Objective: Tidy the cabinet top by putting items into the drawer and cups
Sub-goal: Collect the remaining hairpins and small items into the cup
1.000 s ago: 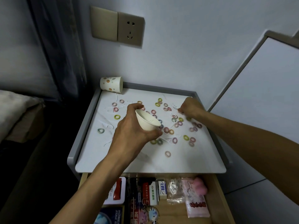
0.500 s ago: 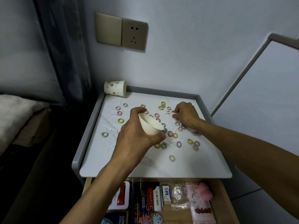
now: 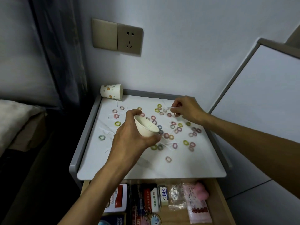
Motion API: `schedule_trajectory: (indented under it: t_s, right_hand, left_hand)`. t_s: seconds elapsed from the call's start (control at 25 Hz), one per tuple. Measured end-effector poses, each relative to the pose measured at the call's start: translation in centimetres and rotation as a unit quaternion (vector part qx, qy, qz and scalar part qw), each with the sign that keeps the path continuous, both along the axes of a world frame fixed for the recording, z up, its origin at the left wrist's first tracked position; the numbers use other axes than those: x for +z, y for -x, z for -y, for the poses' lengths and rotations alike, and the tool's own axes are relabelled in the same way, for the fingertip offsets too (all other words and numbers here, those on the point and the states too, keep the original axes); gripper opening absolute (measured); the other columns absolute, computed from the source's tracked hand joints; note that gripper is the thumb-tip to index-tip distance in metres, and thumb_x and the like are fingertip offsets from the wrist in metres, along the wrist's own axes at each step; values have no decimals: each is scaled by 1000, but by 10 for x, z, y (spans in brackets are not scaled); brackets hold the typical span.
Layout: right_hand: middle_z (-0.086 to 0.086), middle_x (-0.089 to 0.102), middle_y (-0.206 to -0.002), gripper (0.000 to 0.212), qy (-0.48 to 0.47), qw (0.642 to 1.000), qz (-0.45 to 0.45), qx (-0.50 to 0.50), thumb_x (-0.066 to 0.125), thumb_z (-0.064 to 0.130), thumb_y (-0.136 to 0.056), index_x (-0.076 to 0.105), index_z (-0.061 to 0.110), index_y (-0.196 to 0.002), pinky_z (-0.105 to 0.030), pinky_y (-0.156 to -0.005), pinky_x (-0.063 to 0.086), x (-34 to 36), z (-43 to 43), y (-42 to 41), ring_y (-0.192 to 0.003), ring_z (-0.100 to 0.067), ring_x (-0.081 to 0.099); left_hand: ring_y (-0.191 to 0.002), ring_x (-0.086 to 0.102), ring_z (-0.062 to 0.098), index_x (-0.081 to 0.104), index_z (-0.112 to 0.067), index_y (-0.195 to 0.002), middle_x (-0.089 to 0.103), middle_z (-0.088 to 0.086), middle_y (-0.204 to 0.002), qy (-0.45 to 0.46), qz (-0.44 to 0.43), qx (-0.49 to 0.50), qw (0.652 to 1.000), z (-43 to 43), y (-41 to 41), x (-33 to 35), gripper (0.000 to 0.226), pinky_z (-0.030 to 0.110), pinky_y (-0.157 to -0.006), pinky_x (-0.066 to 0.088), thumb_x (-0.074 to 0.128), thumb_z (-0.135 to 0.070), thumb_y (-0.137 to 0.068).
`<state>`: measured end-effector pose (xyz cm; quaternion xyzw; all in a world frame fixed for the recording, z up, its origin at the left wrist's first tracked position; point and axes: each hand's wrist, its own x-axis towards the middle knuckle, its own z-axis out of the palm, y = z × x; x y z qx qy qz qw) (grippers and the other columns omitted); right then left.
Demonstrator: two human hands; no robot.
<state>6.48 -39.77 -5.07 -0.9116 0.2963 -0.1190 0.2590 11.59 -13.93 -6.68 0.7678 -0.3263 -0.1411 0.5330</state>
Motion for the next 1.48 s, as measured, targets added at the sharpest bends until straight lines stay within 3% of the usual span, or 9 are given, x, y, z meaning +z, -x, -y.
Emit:
schedule_trajectory:
  t_s: [0.12,0.24,0.36,0.48,0.68,0.84,0.96,1.2,1.48]
  right_hand:
    - [-2,73,-79,5,-80,993,69,55,74,12,-84,71,10,-86,-18,-63,54,32,-35,23,-67,-10,71]
    - [4,74,-79,8,-22,986,15,167,78,14,-79,75,12,-87,-20,-68,57,57,-78,35,-69,-6,70]
    - [12,71,-79,13,41,964,-32,259,77,9,-78,76,17,-88,-12,-67,49,62,-109,29,-72,4,65]
    - [15,70,-88,20,-10,957,-40,288,73,8,-80,74,20,-96,-16,-77,52,71,-115,27,-82,2,66]
    - [-1,74,-96,13,-113,985,73,110,67,8,-88,73,13,-99,-24,-77,56,56,-52,35,-88,-16,71]
    - [-8,69,-109,28,5,985,-151,-88,70,21,-88,68,9,-113,-25,-79,51,-6,22,52,-96,-23,67]
    - [-11,62,-122,39,66,970,-208,-109,69,29,-89,62,8,-121,-30,-87,46,-34,42,58,-108,-26,59]
    - [-14,66,-102,17,131,973,-111,-156,63,15,-92,67,4,-103,-32,-75,50,-55,55,46,-87,-26,64]
    - [-20,65,-110,17,213,935,-253,-125,54,3,-92,62,-2,-106,-31,-71,44,-59,61,38,-99,-33,64]
  left_hand:
    - [-99,56,17,36,-35,-133,55,-8,-114,-14,26,-9,1000,0,4,1,86,24,-70,48,88,-37,-64]
    - [-96,58,16,36,-36,-131,58,-8,-113,-19,37,-18,999,1,11,1,86,33,-75,53,87,-36,-62]
    - [-87,60,3,36,-39,-129,61,-18,-102,-6,42,-35,998,3,17,0,84,21,-65,48,86,-35,-62]
    - [-85,58,-5,35,-41,-128,60,-24,-98,-2,49,-37,998,0,20,3,81,15,-62,43,85,-34,-64]
    - [-95,59,14,33,-38,-134,58,-9,-115,-8,67,-6,998,-3,10,1,88,25,-69,47,86,-40,-63]
    - [-96,57,15,33,-38,-134,58,-7,-116,-8,70,-8,998,-2,9,-1,88,25,-71,46,86,-39,-64]
    - [-98,58,16,33,-38,-134,58,-7,-117,-7,73,-6,997,0,7,-3,88,29,-75,50,86,-40,-65]
    - [-99,58,15,34,-40,-133,58,-10,-117,-13,72,-9,997,1,7,-6,87,34,-78,53,86,-40,-63]
    - [-98,59,17,36,-39,-132,58,-10,-115,-14,66,-10,998,4,6,-7,85,39,-82,53,86,-39,-63]
